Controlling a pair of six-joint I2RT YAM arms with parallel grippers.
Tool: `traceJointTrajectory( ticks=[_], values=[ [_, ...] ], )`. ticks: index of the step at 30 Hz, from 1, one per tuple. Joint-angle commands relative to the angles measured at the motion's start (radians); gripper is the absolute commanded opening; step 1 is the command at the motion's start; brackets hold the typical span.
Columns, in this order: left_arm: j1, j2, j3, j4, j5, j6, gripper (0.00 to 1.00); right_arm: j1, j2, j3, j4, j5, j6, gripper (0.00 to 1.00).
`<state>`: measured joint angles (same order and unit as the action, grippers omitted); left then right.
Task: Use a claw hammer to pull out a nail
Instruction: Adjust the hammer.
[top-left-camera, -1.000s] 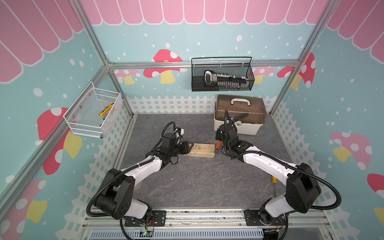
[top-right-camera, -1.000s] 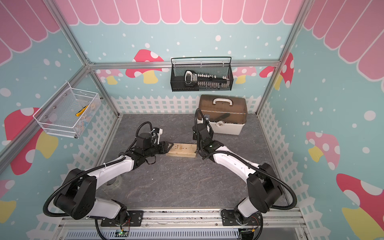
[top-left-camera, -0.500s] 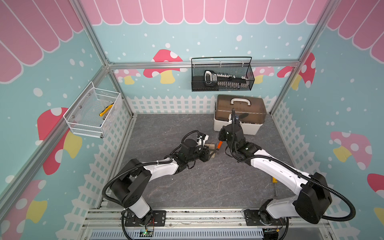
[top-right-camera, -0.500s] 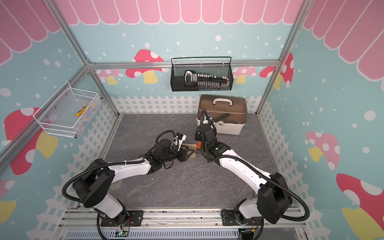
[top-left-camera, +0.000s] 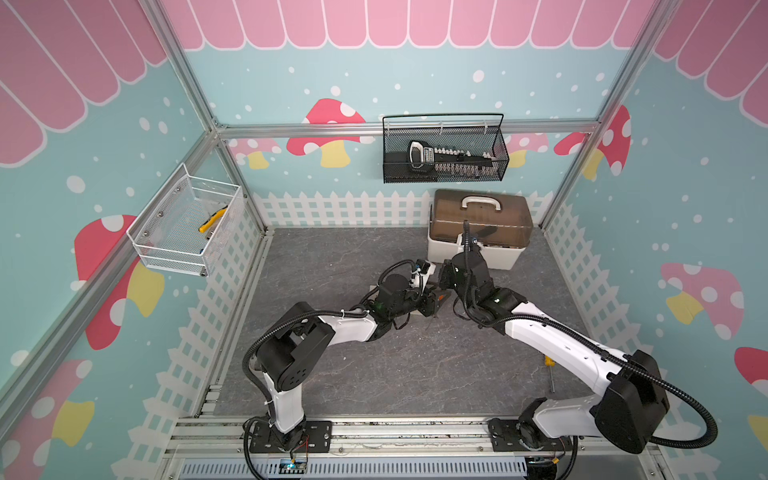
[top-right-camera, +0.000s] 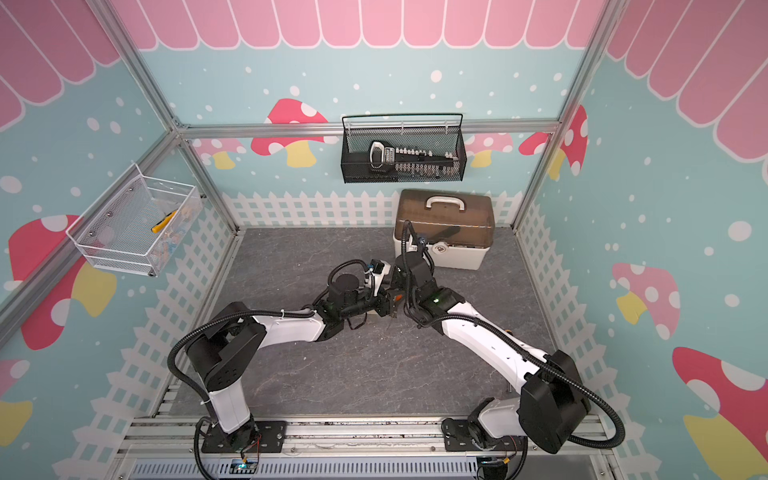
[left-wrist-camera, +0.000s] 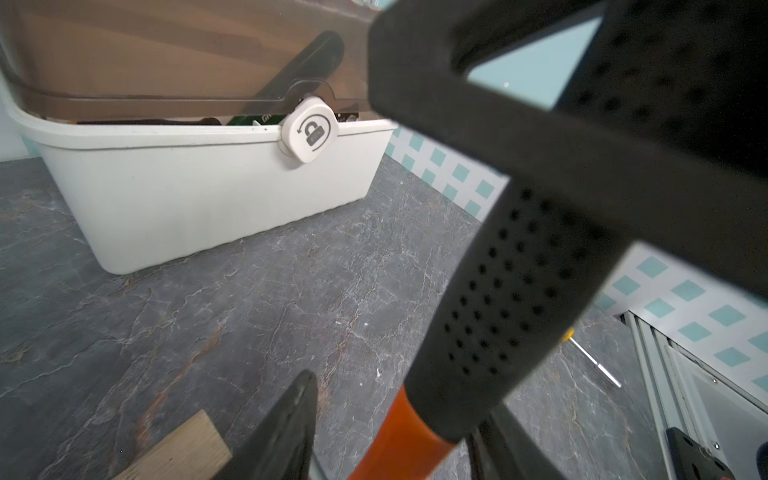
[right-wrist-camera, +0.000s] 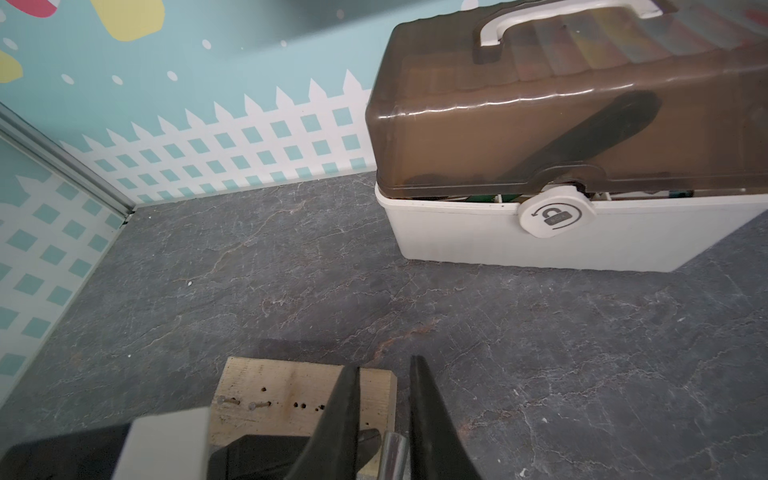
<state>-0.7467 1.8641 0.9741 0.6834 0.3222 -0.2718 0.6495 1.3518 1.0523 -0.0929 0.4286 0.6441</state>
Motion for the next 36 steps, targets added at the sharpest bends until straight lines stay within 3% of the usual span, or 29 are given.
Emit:
traceJointTrajectory(
  ticks=[1,7,9,11,15,21,28,36],
  values=[
    [-0.002,0.03,0.026,0.069,0.018,0.028,0.5,0.0,-0.055,0.008,0.051,-0.031,0.035,0.0],
    [-0.001,0.026,-0.002,0.154,0.02,0.012,0.09,-0.017,-0.059,-0.013,0.05,-0.059,0.046,0.0],
    [0.001,0.019,-0.016,0.174,0.026,0.008,0.0,-0.034,-0.054,-0.015,0.052,-0.107,0.031,0.0],
    [0.003,0.011,-0.028,0.185,0.04,0.003,0.0,-0.069,-0.04,-0.01,0.051,-0.202,0.004,0.01],
    [0.015,-0.002,-0.053,0.22,0.068,-0.019,0.0,-0.142,-0.033,-0.031,0.087,-0.365,-0.023,0.23],
    [0.049,-0.008,-0.069,0.277,0.157,-0.077,0.0,-0.232,-0.031,-0.075,0.145,-0.617,-0.093,0.4],
    [0.062,-0.026,-0.078,0.302,0.26,-0.098,0.0,-0.345,-0.033,-0.153,0.245,-0.863,-0.17,0.48],
    [0.072,-0.034,-0.08,0.326,0.313,-0.128,0.0,-0.386,0.04,-0.172,0.374,-1.053,-0.115,0.52]
  ],
)
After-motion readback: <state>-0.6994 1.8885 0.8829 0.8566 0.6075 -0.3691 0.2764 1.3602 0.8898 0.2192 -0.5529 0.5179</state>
